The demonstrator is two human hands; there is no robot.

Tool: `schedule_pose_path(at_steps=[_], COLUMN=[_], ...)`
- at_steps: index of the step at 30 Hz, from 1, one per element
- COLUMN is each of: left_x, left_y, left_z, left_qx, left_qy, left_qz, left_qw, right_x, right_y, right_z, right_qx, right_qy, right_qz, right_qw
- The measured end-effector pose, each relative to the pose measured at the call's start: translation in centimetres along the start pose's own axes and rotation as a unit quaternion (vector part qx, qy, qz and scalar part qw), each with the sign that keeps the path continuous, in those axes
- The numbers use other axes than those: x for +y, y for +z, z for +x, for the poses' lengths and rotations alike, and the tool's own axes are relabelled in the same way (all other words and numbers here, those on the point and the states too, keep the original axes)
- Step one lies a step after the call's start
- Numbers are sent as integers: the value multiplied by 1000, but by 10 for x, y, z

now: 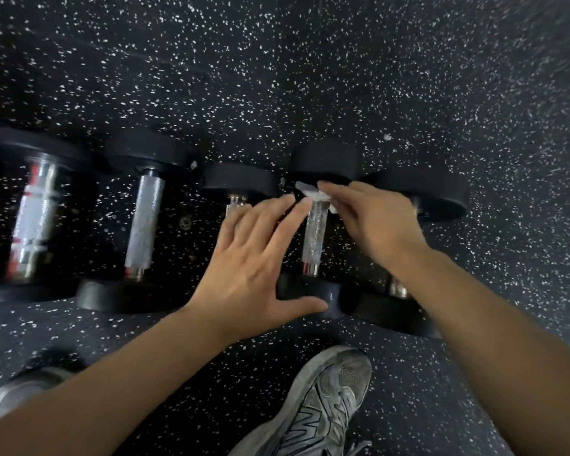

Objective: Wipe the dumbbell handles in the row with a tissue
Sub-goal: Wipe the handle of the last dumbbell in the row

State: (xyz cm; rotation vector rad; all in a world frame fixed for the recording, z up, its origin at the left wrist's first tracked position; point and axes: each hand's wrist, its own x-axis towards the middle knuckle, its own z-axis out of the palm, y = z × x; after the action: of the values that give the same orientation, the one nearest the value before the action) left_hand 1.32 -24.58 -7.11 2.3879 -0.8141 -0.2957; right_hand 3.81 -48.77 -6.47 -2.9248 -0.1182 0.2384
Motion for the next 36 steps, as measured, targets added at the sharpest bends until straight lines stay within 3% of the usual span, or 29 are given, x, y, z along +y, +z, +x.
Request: schedule_pose_path(at_steps=[3, 7, 14, 19, 25, 32, 36], left_x=[0, -4, -3, 8, 25, 27, 23], left_y=[14, 17, 10, -29, -77, -12, 16], left_z=[2, 3, 7, 19, 32, 14, -3], left_qx=[-20, -25, -89, -148, -137, -70, -57], left_qy=[-1, -42, -76, -62, -25, -73, -119], left_qz=[27, 21, -10, 17, 69, 59, 87], left_qw=[999, 999, 993, 987, 988, 993, 987], right_x=[1, 0, -18, -6, 9, 5, 9], right_y=[11, 15, -9, -44, -52, 2, 18], right_z=[1, -12, -38, -37, -27, -4, -9], right_qx=[-17, -52, -273, -194, -130, -69, -60], right_qy=[-12, -32, -115, -52, 2, -6, 0], right_qz=[-14, 56, 18, 7, 28, 32, 134], right_qw=[1000, 997, 955, 980, 991, 997, 989])
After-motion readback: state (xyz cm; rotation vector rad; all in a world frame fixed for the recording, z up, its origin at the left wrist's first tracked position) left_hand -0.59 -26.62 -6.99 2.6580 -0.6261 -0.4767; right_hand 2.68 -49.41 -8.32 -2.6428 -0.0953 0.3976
